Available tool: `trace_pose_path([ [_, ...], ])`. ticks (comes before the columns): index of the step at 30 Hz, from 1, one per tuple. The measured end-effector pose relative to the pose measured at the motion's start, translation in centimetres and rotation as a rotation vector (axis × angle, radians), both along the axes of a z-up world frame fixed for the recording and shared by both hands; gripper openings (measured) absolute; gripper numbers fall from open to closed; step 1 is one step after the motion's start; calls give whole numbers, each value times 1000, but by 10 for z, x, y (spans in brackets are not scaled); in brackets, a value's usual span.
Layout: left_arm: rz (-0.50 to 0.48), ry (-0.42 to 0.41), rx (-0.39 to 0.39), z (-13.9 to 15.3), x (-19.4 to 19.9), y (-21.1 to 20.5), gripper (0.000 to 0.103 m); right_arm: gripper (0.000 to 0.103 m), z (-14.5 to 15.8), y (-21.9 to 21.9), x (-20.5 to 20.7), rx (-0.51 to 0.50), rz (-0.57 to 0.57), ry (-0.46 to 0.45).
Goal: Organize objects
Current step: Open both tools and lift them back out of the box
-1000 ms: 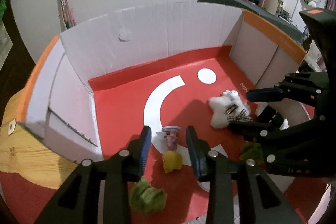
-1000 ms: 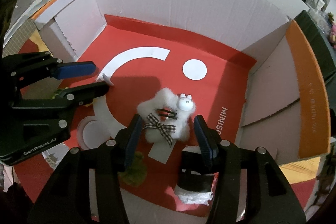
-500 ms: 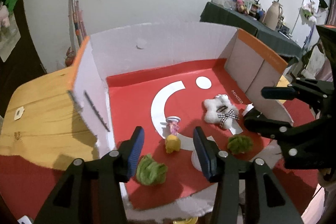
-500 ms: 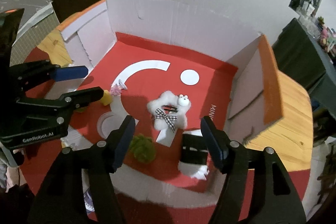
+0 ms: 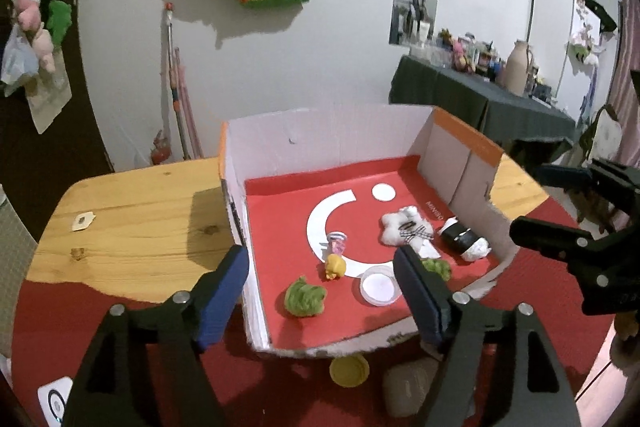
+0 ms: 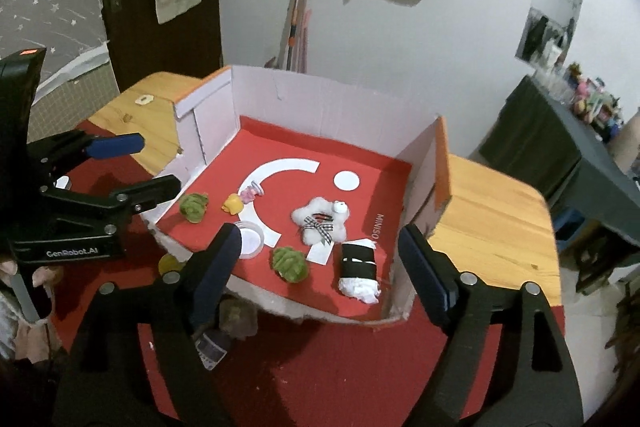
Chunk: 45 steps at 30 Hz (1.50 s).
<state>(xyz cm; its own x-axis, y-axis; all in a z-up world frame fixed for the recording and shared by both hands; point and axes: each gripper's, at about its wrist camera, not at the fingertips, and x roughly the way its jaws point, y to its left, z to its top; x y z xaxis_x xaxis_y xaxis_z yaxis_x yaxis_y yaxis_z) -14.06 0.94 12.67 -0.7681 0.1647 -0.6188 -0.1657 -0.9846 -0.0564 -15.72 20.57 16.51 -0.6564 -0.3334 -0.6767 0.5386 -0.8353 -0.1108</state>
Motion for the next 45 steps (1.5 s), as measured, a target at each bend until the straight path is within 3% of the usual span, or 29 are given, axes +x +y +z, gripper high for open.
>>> trace_pose_path([
  [10,26,83,14,12,44,-1,87,88,9,17,41,-99,-13,53],
  [20,37,89,14,-2,70,7,92,91,-11,25,75,-92,-84,148],
  [45,86,-29,30,-81,93,8,95,92,-91,40,81,-171,-206,8],
])
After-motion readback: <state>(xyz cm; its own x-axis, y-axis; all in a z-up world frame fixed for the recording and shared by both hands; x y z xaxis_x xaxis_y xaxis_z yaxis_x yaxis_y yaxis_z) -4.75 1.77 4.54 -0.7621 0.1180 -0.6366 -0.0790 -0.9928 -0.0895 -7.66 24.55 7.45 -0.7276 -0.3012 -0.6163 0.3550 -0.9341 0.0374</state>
